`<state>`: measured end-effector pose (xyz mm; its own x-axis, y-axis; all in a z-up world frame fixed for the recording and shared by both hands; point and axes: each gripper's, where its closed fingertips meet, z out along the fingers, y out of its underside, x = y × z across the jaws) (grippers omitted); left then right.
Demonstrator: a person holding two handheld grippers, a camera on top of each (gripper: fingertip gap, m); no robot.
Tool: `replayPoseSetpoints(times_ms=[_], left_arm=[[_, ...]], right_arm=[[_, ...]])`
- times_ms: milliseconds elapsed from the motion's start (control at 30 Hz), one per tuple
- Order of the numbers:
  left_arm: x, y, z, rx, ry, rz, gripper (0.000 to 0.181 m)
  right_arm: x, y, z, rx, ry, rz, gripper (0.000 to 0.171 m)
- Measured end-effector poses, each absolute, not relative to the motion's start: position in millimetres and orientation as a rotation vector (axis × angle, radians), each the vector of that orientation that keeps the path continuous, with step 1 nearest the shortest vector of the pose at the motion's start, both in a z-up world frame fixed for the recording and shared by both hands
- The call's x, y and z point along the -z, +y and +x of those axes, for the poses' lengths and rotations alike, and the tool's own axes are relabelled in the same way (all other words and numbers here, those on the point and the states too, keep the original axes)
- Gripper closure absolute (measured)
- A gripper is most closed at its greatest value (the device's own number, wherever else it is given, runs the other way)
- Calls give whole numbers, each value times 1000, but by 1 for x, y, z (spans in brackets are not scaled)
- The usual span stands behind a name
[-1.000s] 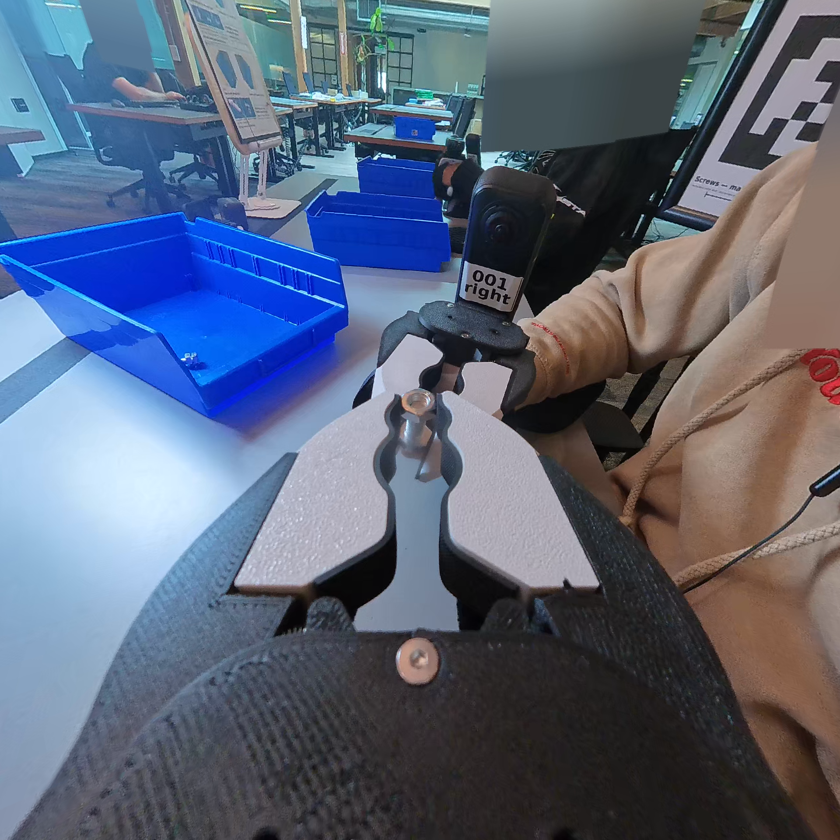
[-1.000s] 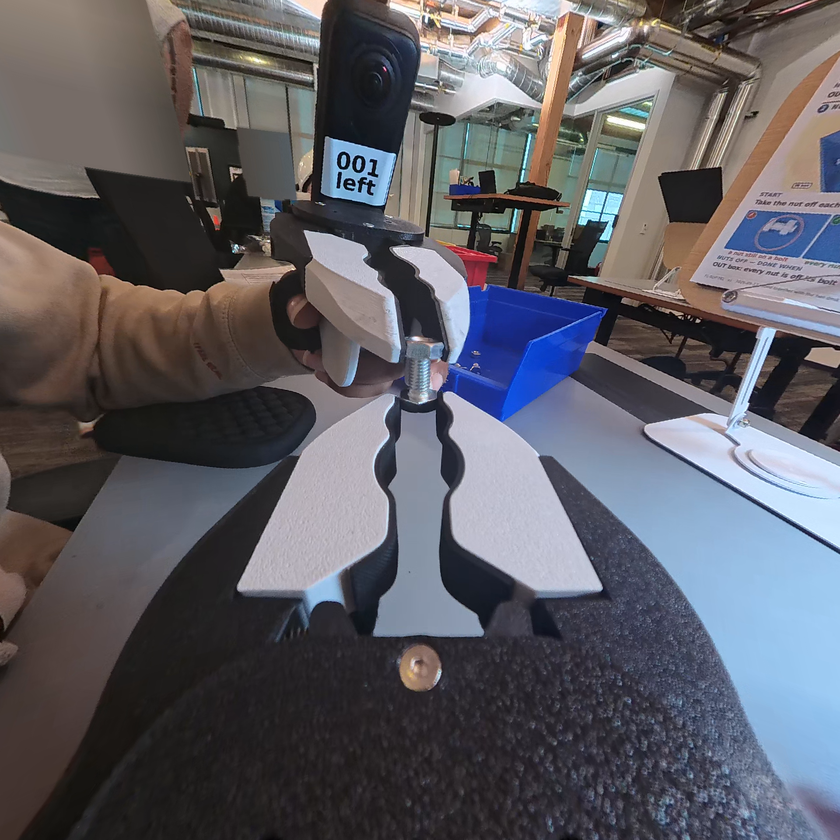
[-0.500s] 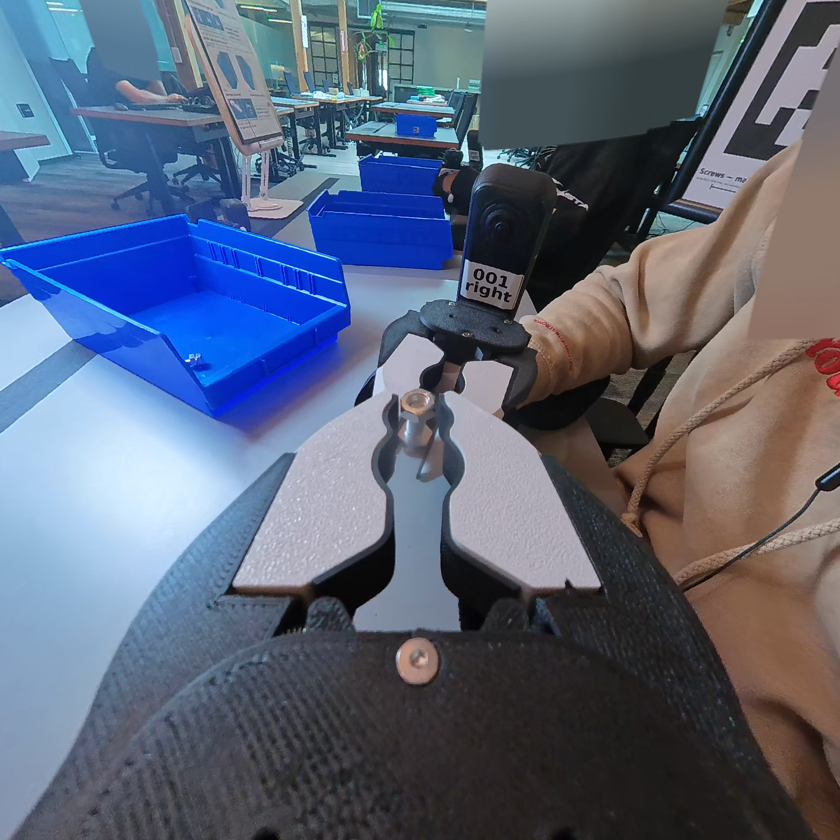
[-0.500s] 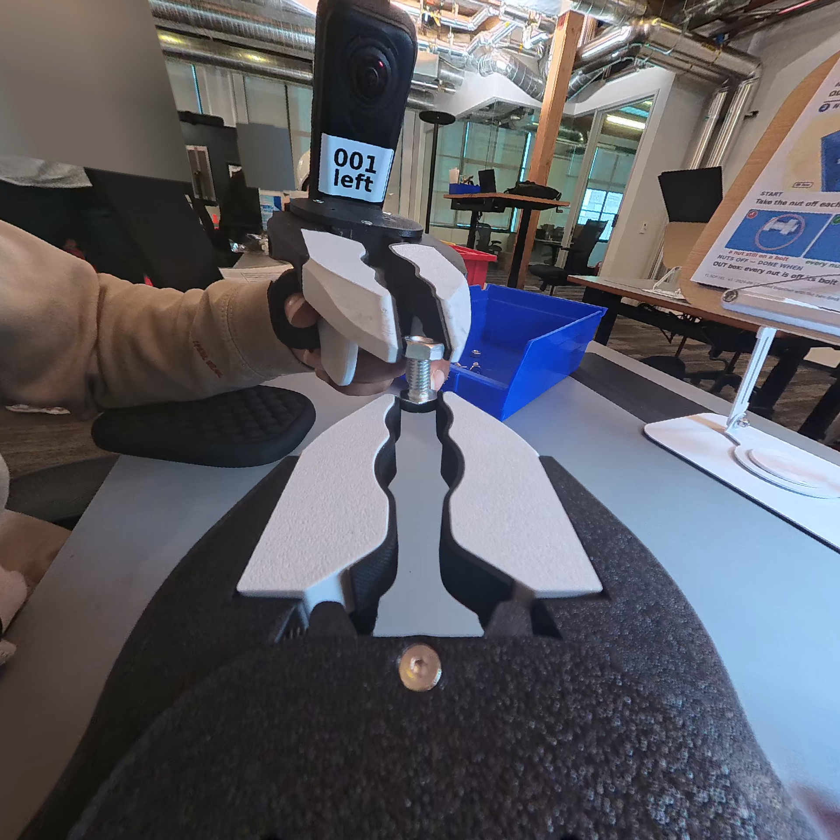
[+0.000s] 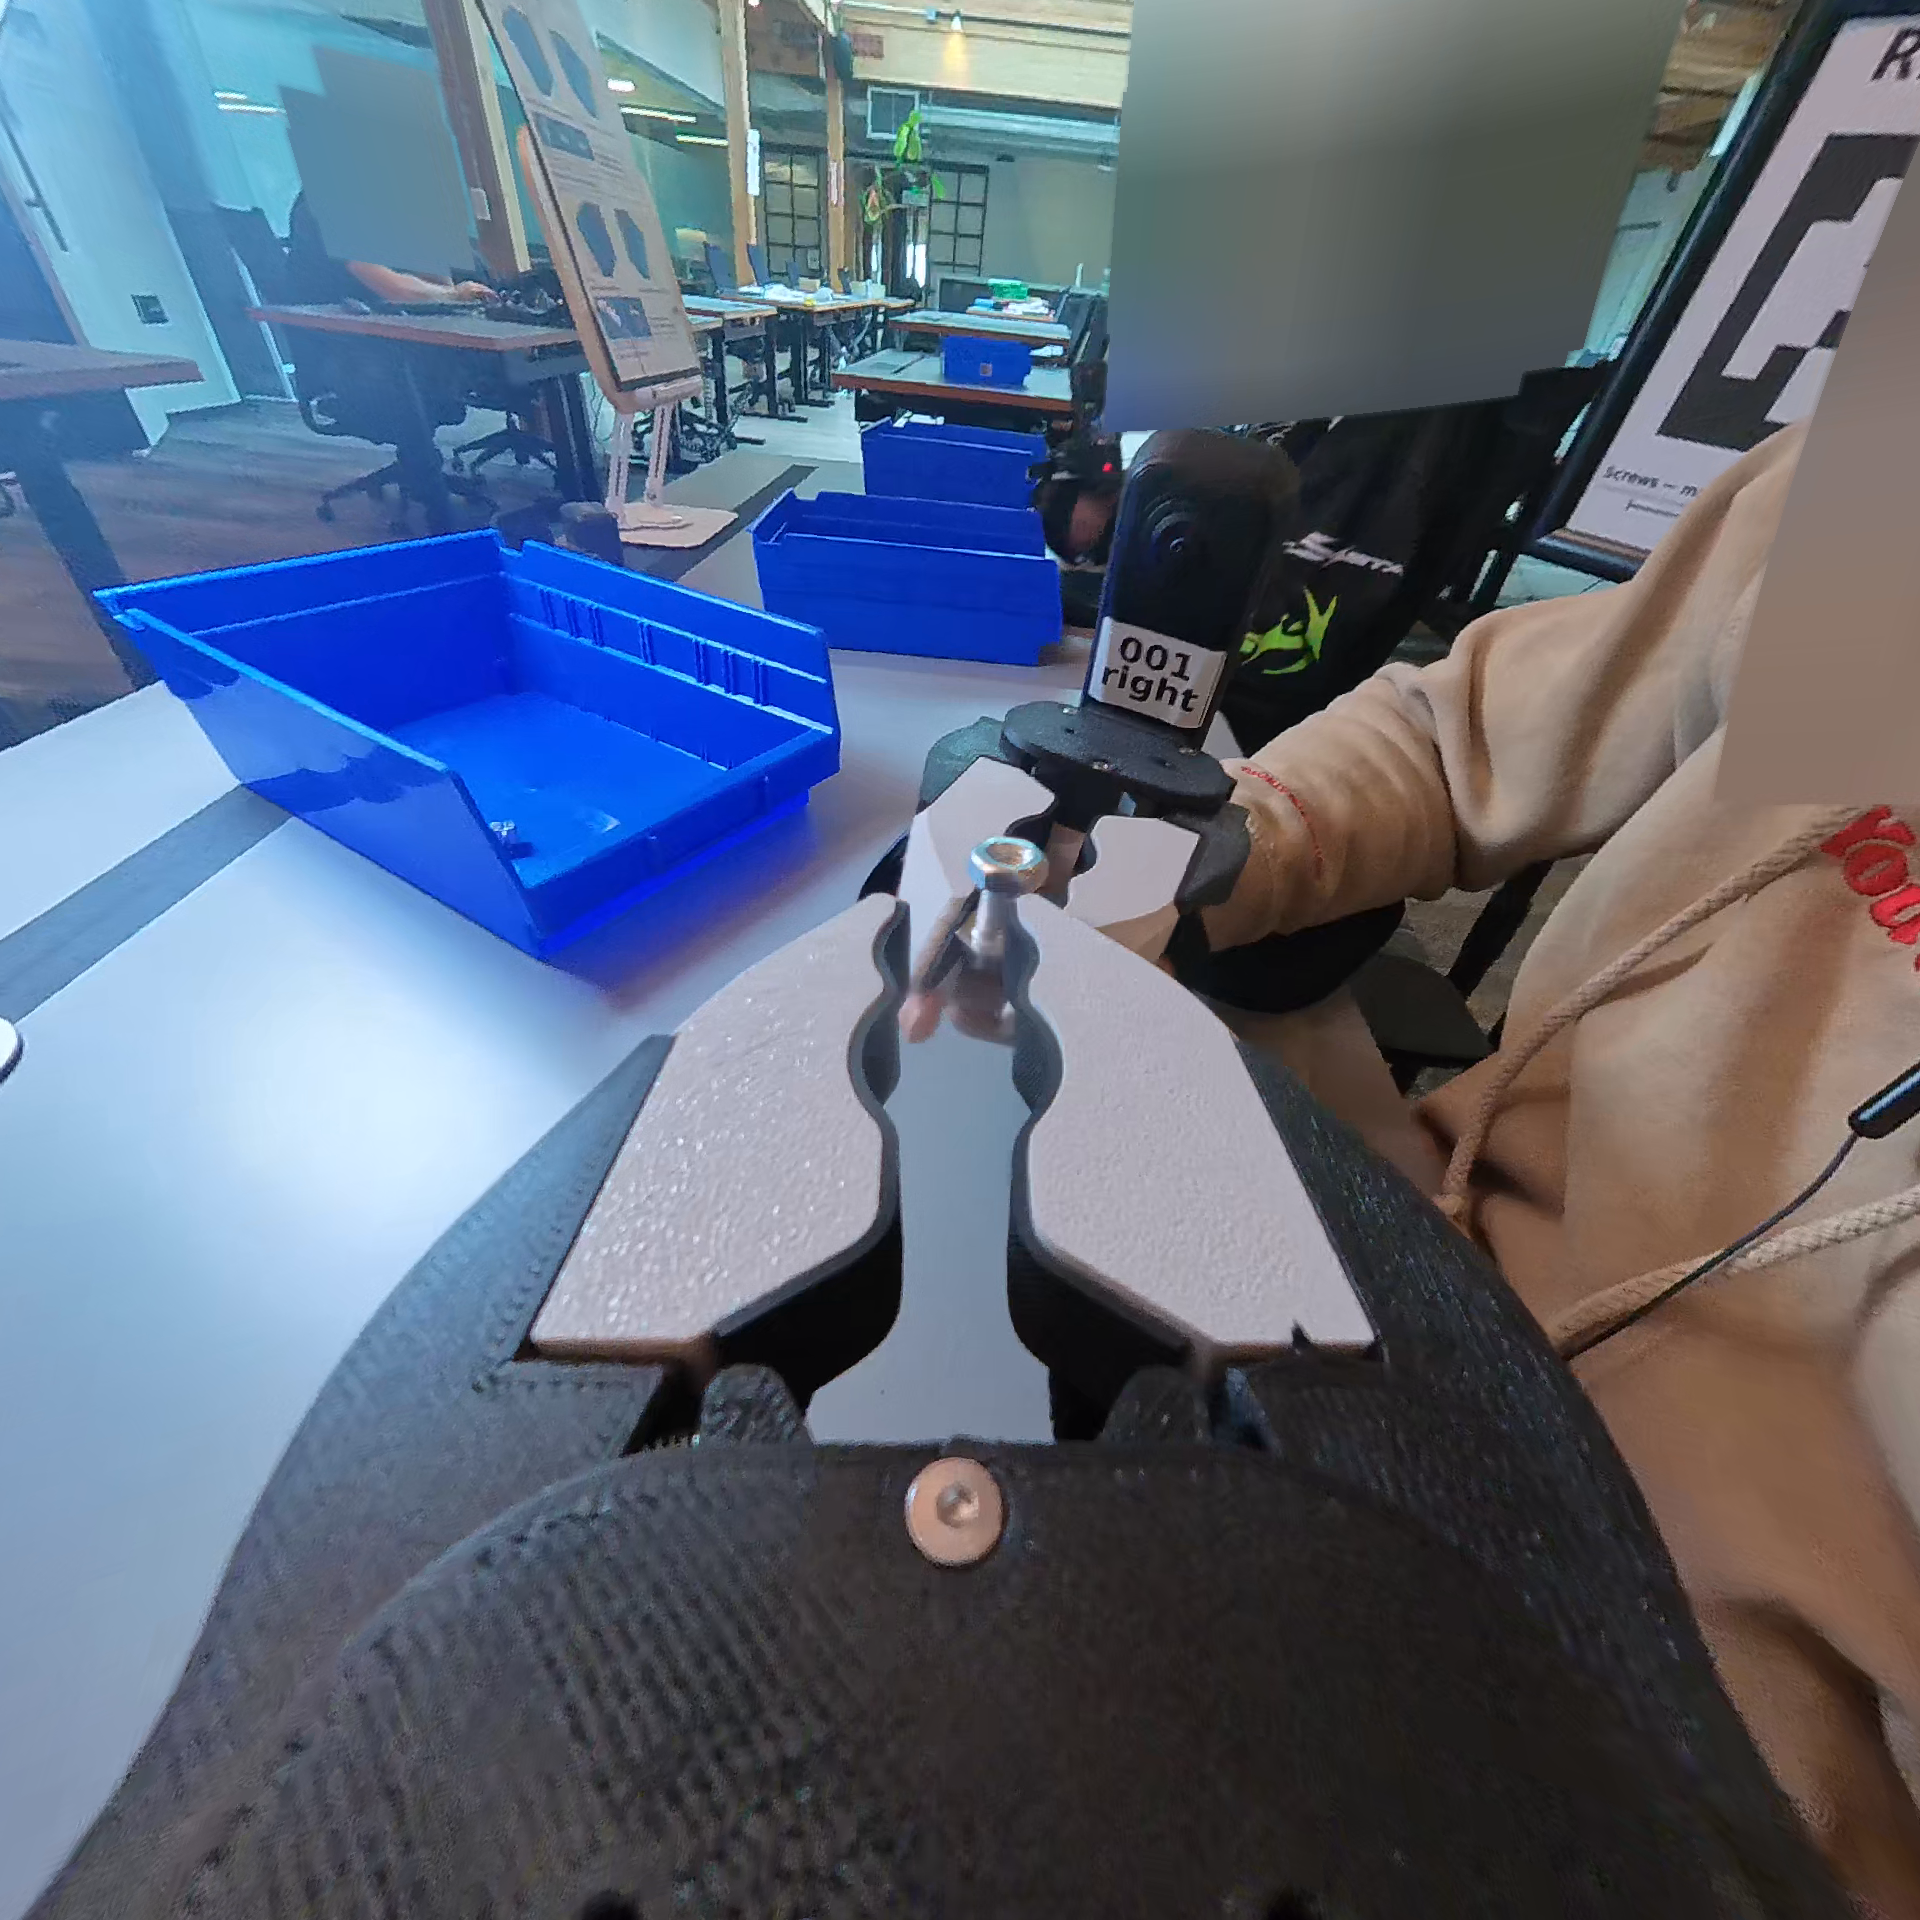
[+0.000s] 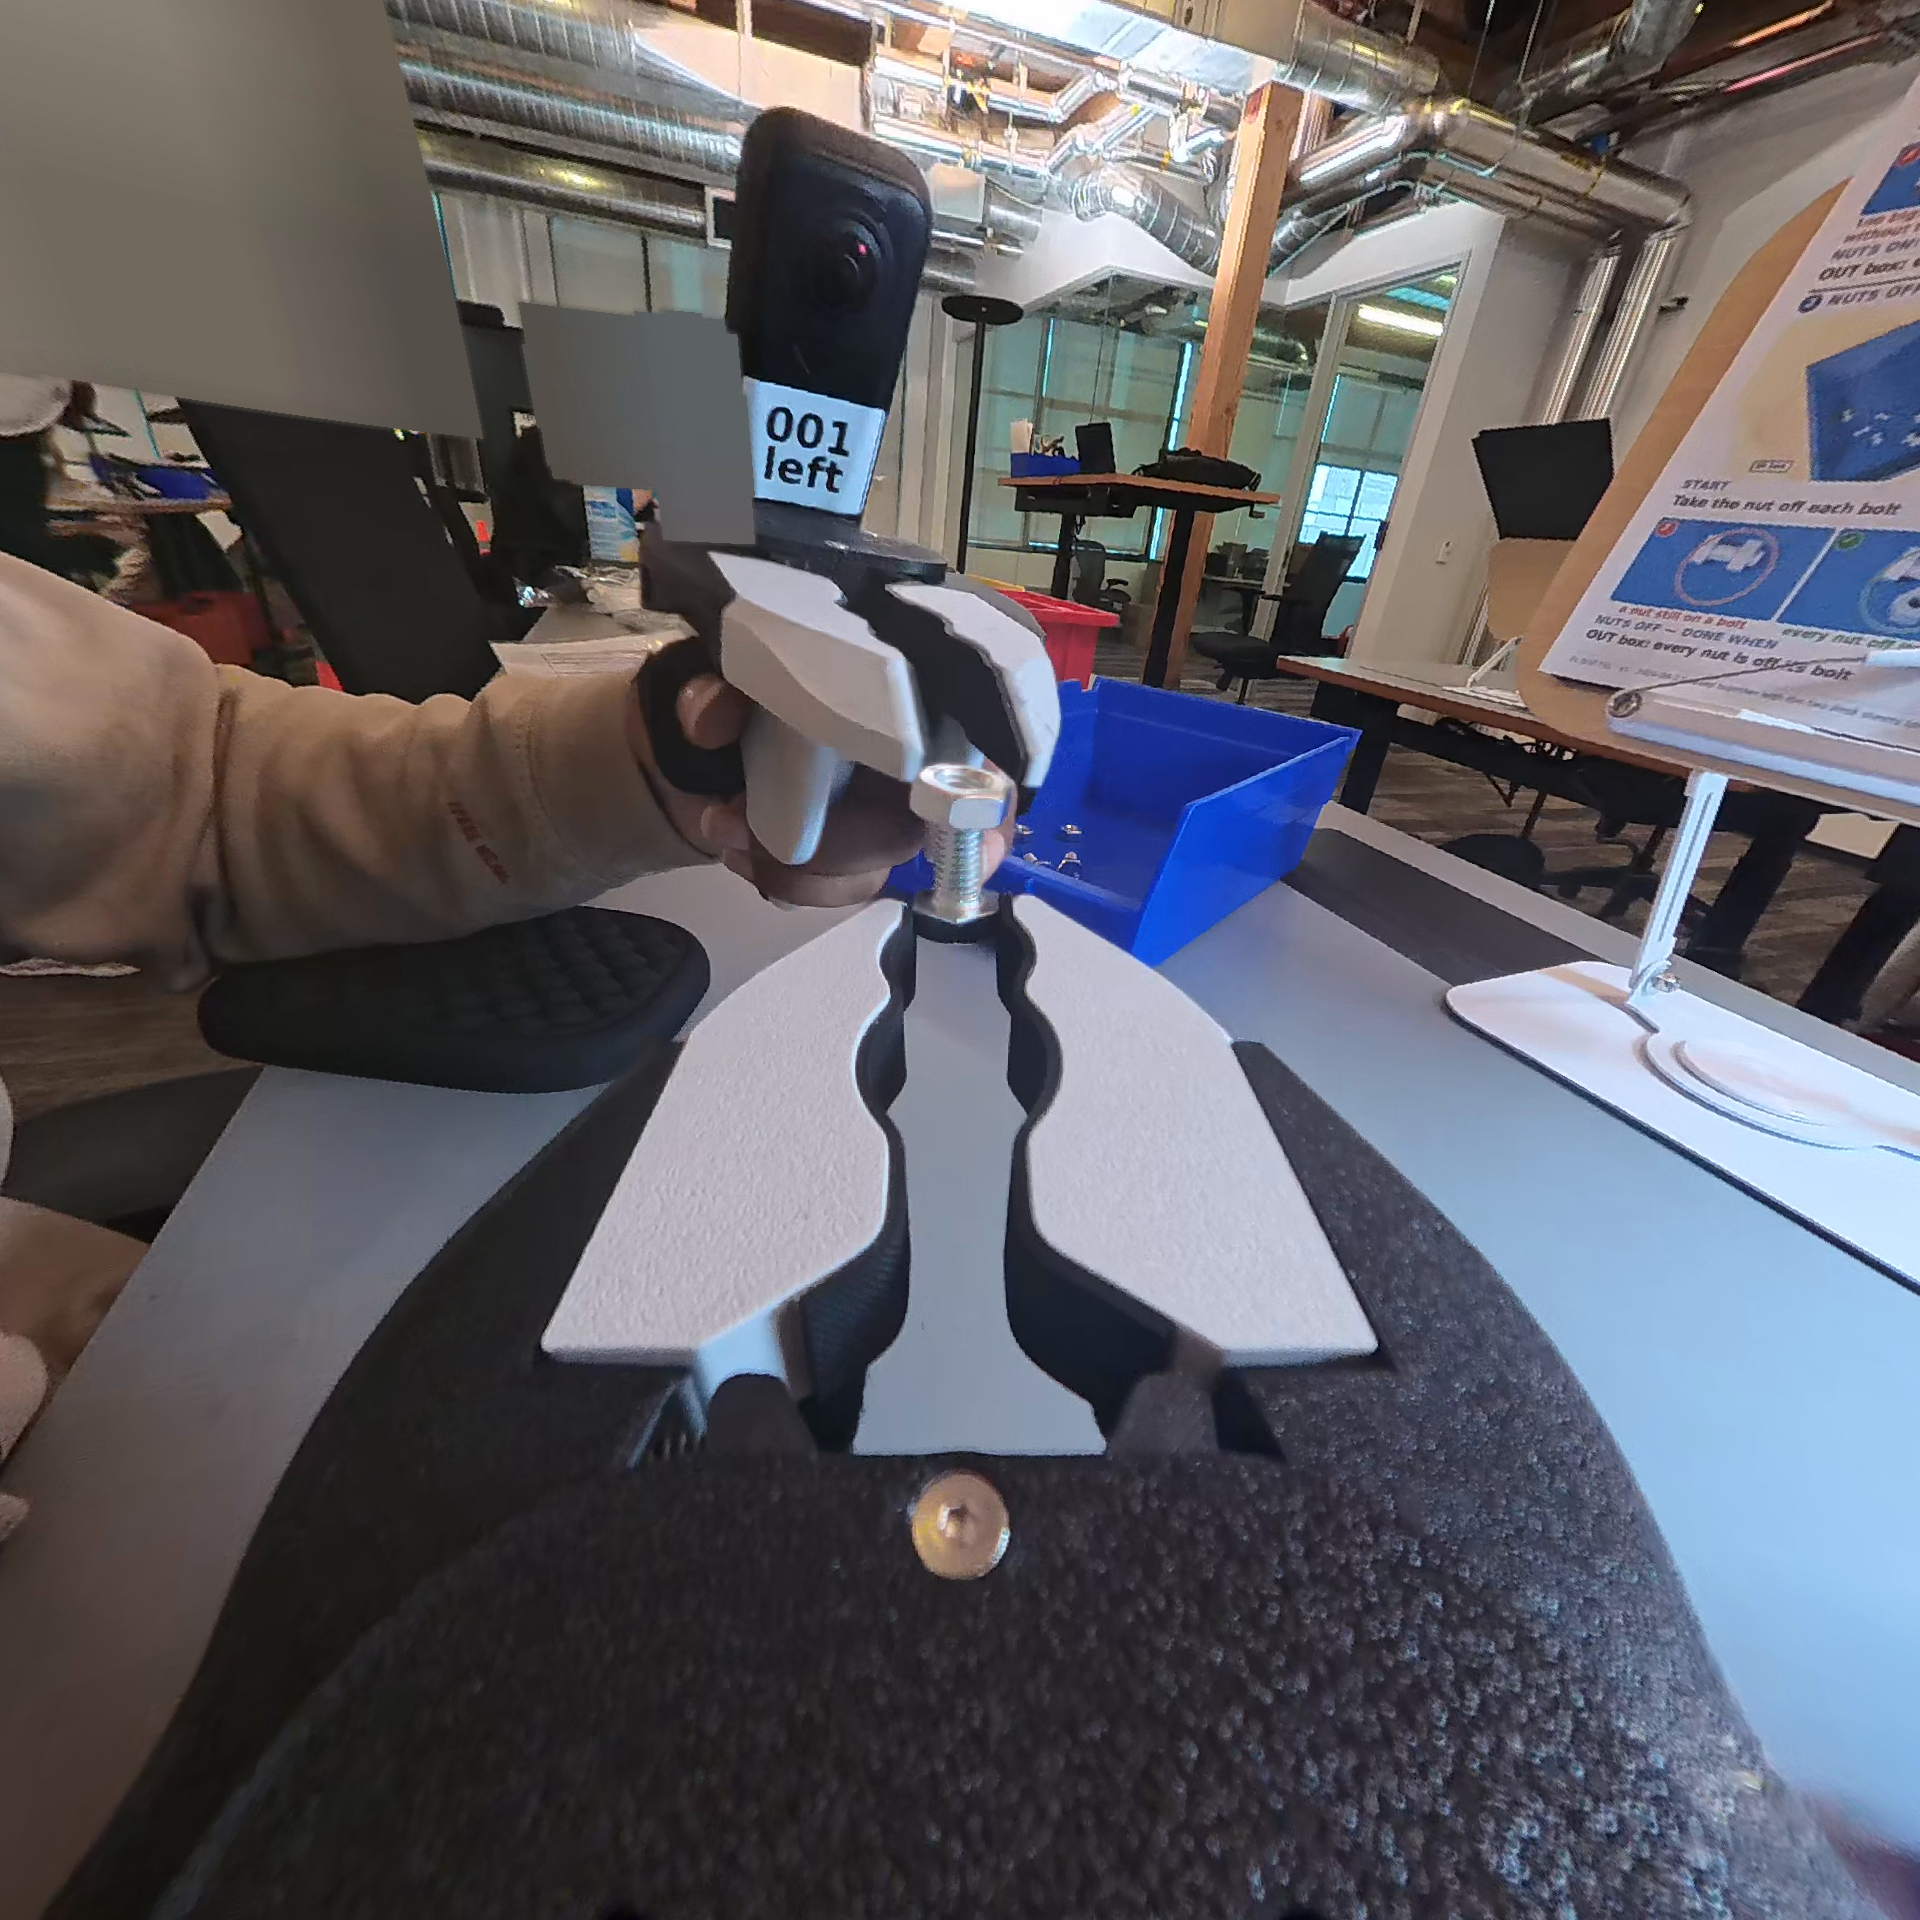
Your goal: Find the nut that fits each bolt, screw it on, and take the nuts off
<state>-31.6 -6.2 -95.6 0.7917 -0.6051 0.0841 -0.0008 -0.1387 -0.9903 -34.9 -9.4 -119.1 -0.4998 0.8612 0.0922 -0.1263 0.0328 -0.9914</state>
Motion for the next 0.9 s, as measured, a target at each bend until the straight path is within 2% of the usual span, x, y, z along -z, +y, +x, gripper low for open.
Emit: replayPoseSetpoints(times_ms=[133,300,400,700,767,900], left_arm=[[94,-5,-22,575,494,-1621,158],[100,-2,-24,575,481,-1638,158],[96,0,-37,549,431,-1620,165],[99,0,-24,551,472,-1620,157],[97,1,-34,540,430,-1621,167],[93,1,-41,530,400,-1602,165]], right_arm=[[124,-10,-37,-1562,-1538,-793,157],[122,-10,-37,-1563,-1533,-790,157],[119,-7,-36,-1578,-1519,-790,157],[123,-9,-37,-1570,-1533,-800,157],[120,-7,-36,-1586,-1517,-802,157],[118,-5,-37,-1589,-1506,-808,157]])
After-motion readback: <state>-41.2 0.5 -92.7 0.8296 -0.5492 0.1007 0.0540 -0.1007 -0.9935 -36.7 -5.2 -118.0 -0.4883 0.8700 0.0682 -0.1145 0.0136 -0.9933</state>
